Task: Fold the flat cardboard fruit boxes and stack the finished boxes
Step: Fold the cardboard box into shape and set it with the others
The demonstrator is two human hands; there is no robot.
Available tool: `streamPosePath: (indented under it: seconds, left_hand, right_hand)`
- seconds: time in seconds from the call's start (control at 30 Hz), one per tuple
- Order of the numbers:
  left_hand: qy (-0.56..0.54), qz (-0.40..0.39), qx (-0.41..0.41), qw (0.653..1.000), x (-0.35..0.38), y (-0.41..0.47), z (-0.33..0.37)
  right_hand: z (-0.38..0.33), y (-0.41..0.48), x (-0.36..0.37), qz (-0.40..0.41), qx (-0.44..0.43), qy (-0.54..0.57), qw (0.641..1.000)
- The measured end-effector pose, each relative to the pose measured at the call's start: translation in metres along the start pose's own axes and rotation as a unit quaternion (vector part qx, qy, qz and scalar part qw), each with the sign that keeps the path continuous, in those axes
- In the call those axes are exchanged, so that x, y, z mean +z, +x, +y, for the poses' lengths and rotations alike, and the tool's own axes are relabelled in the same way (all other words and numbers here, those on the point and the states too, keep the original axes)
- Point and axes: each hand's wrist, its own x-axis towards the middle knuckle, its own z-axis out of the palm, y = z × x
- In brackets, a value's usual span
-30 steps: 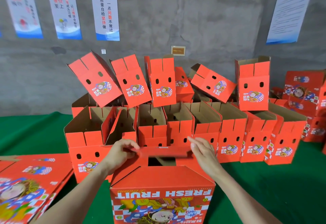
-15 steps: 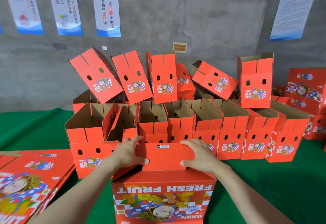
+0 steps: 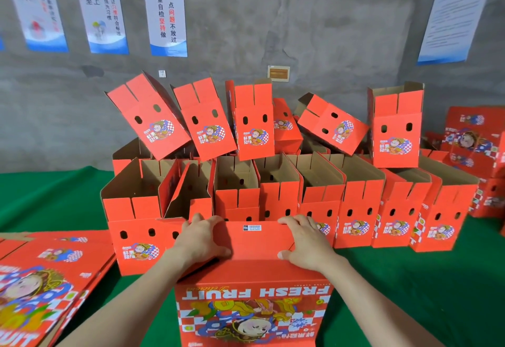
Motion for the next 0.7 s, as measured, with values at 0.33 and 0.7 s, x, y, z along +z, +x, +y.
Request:
streamPosePath:
  seconds: [0.33,0.7]
  left_hand:
    - [-0.548,0.004,-0.137,0.825,-0.009,-0.008,-0.053]
    - [-0.449,-0.155,-0.209,0.855,0.03,-0.044,-0.075]
  right_hand:
    - [0.032,-0.006,-0.01,0.135,0.179,0.483,0.846]
    - [0.038,-0.066,0.032,-0.169,0.33,0.427,0.825]
